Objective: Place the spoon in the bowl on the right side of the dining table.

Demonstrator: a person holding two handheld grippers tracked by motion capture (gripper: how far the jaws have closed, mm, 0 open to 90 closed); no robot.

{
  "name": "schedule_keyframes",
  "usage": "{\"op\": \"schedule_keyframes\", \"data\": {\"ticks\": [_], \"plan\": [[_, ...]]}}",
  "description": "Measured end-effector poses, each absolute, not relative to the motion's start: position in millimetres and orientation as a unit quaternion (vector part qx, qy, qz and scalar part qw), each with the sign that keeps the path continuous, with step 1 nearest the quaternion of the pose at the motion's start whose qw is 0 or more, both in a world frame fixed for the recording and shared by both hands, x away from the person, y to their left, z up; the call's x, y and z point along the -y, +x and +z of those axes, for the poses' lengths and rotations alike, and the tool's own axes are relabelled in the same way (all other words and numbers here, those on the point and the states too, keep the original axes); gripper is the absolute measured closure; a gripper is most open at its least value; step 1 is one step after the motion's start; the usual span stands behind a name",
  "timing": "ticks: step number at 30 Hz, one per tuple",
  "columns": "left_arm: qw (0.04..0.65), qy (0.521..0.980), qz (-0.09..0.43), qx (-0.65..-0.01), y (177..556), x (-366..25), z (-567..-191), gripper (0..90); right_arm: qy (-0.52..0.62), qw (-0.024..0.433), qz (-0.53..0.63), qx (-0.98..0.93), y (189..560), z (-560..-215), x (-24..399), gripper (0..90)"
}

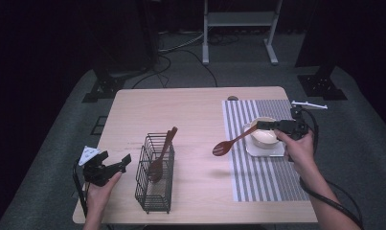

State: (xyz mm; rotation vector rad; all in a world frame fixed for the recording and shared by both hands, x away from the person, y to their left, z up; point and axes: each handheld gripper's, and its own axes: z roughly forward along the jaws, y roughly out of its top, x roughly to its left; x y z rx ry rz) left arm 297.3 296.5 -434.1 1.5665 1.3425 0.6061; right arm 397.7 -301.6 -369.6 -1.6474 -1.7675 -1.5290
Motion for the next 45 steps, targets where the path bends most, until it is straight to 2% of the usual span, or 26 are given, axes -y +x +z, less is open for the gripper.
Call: {"op": "schedule_keyframes", "data": {"ticks": [45], "plan": [[0.475,0.642,0.248,-0.549,297.9,-295.8,-435.0,0.2,-0.618,0.104,-0.528,0.573,391.1,-380.4,353.7,83.7]]}}
